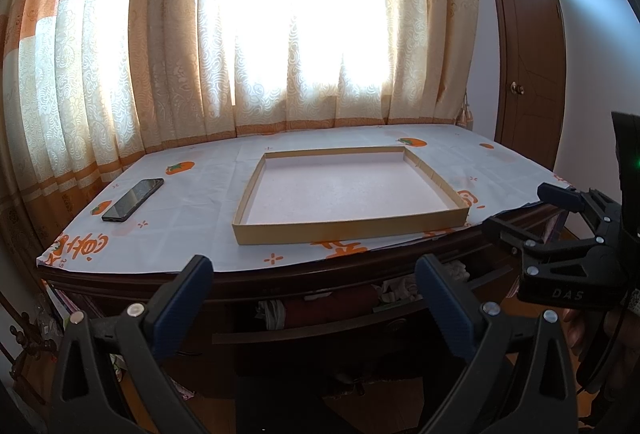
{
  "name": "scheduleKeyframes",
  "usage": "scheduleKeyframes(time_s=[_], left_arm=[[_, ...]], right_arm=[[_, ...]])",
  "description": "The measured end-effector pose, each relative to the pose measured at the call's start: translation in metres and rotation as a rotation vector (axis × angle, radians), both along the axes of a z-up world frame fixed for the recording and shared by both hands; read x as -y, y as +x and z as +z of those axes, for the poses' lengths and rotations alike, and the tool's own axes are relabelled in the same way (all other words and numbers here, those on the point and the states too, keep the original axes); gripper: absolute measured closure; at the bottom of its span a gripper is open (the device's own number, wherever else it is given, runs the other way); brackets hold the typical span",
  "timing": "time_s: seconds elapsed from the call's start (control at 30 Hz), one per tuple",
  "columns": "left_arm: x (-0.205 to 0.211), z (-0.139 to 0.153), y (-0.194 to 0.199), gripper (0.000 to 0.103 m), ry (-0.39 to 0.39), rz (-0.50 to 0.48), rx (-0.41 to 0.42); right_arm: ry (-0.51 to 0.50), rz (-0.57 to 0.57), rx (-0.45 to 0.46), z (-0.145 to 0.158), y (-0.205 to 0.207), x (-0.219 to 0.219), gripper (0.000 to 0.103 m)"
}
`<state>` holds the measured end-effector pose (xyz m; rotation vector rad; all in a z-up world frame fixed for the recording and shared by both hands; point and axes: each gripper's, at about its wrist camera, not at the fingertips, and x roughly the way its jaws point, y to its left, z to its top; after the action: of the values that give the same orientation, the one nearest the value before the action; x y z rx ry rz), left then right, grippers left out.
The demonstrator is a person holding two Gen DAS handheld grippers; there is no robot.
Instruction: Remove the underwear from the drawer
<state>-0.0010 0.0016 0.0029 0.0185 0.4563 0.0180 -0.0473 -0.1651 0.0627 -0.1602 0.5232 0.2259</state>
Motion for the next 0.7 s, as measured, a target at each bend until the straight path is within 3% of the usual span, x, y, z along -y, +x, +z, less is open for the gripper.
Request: scheduleKeyframes(time_s=[0.4,0.7], left_arm=[[-0.001,-0.019,0.011,0.000,-0.004,0.001,-0.031],[-0.007,-0.035,0.024,0.000,-0.015,0.027,-0.061]], right_arm=[[0.028,0.047,0.077,-0.015,0.006,0.010,0.001],[0.062,0.115,0.135,-0.054,0.028,0.010,0.001]])
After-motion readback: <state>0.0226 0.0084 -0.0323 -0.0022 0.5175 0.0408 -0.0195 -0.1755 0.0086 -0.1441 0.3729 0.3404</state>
